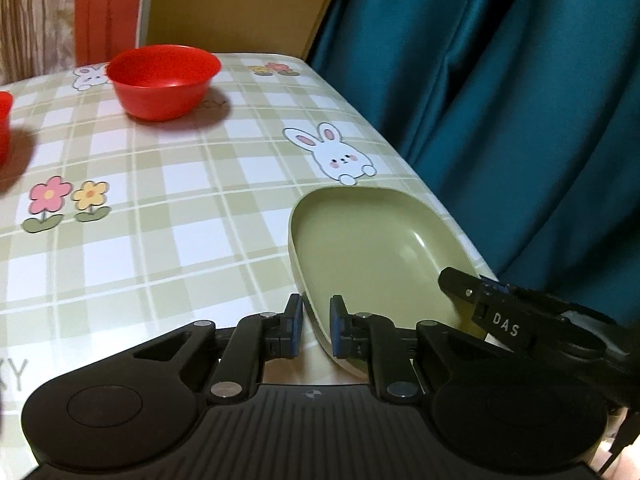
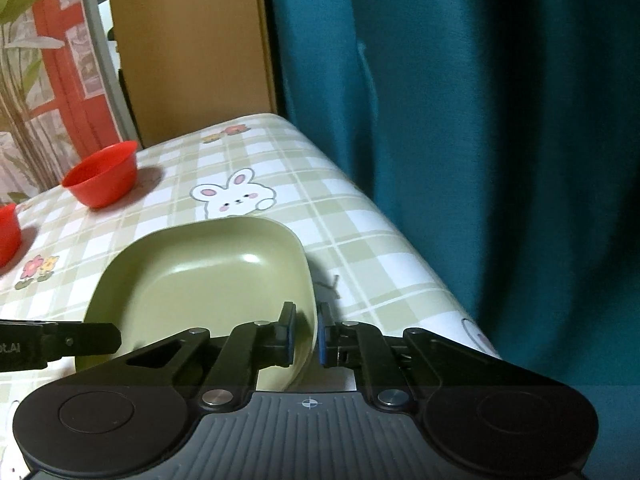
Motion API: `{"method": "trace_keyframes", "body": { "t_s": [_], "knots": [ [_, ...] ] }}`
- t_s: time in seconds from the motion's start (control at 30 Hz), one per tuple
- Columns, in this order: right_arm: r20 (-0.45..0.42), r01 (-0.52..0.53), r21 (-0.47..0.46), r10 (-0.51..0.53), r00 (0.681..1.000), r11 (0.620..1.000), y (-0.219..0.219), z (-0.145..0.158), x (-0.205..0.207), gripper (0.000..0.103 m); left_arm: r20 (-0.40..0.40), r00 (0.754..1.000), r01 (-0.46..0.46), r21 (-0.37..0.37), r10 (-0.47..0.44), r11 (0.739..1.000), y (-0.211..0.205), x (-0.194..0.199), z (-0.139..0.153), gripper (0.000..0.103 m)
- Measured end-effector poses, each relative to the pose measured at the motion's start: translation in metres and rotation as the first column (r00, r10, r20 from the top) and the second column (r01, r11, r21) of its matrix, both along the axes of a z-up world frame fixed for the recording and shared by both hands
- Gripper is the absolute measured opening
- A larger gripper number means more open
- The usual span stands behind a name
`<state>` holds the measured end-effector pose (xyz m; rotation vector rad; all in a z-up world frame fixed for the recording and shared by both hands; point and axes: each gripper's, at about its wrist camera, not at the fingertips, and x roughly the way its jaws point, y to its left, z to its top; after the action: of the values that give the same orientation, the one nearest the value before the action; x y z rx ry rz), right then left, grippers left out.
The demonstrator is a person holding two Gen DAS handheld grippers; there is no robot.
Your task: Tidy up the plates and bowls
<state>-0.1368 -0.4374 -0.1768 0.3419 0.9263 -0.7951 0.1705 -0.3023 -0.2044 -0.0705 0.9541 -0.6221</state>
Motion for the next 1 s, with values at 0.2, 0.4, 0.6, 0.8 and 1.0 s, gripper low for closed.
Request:
{"method": "trace_keyframes", "body": {
  "t_s": [0.2,0.4,0.6,0.8,1.0],
  "knots": [
    [0.011,-0.028,0.002,0.028,1.0,1.0,0.011,0.006,0.013,0.008,0.011,1.0,-0.014,0.049,0.014,0.999,0.009,-0.003,0.004,0.015],
    [0.016,-0.062,-0.002,0.062,0.998,0.998,0.023,0.014,0.026,0.008,0.014,0.999,-0.049,0.044,0.049,0.998,0.026,-0.003,0.011,0.015],
    [0.019,-0.085,-0.002,0.085,0.996,0.996,0.036,0.02,0.037,0.008,0.033,0.996,-0.082,0.037,0.081,0.996,0.042,-0.005,0.021,0.015],
    [0.022,-0.112,-0.017,0.112,0.993,0.994,0.052,0.03,0.051,0.008,0.043,0.992,-0.117,0.019,0.116,0.993,0.06,-0.005,0.03,0.015],
    [0.04,-0.15,-0.028,0.151,0.988,0.988,0.069,0.043,0.071,0.008,0.082,0.984,-0.158,0.01,0.157,0.987,0.086,-0.004,0.044,0.015]
  ]
}}
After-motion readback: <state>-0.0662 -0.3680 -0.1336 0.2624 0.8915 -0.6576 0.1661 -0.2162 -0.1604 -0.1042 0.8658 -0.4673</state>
